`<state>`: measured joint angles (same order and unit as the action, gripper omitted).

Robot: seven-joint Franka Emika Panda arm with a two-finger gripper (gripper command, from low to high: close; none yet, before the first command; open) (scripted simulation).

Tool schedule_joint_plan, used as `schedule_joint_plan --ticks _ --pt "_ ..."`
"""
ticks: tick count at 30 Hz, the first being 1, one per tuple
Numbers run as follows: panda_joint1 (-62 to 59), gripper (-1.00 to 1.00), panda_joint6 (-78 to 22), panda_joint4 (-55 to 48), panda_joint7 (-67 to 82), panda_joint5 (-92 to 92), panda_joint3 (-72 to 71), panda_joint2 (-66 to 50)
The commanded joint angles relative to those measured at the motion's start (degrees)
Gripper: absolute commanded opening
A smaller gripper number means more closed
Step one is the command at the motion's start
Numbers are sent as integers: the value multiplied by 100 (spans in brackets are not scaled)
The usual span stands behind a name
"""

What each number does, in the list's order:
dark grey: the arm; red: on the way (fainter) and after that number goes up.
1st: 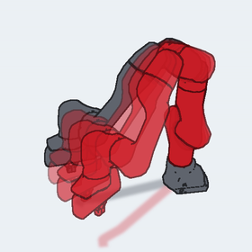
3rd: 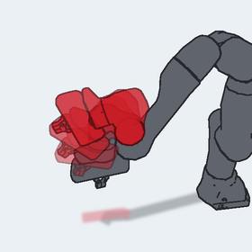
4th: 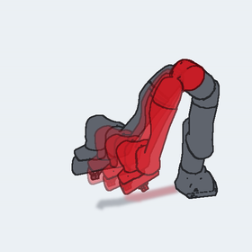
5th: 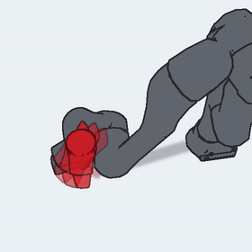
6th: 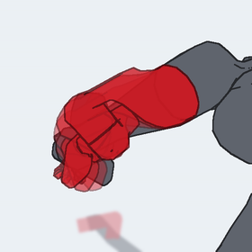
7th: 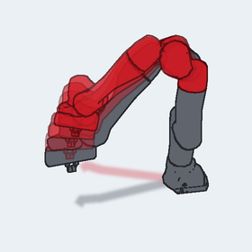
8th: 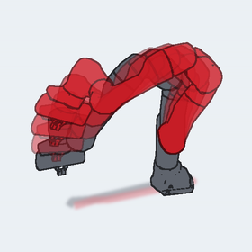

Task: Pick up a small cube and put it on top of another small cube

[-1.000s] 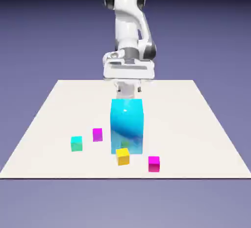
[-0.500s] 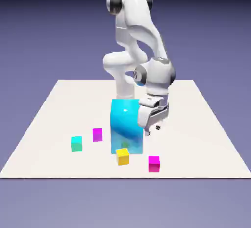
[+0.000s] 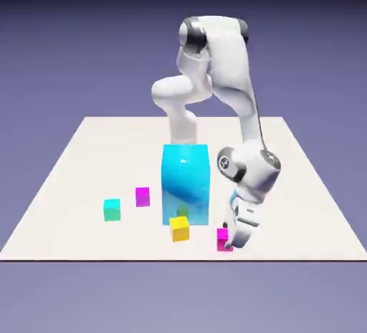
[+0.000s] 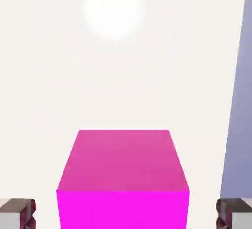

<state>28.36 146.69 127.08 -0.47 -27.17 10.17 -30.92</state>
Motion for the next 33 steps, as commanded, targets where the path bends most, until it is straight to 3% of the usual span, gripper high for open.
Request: schedule_joint_plan --ticks 1,7,20,26,27,33 --pt "0 -100 0 0 0 0 0 0" --pt "82 -100 -835 68 216 226 -158 881" --pt "-1947 -100 -2476 237 -2988 2135 -255 1801" --pt "-2013 -100 -1473 598 -2998 2136 -252 1160" --pt "-2013 100 -1473 598 -2998 2136 -252 1160" --pt "-1947 100 -2476 237 -2989 2135 -255 1801"
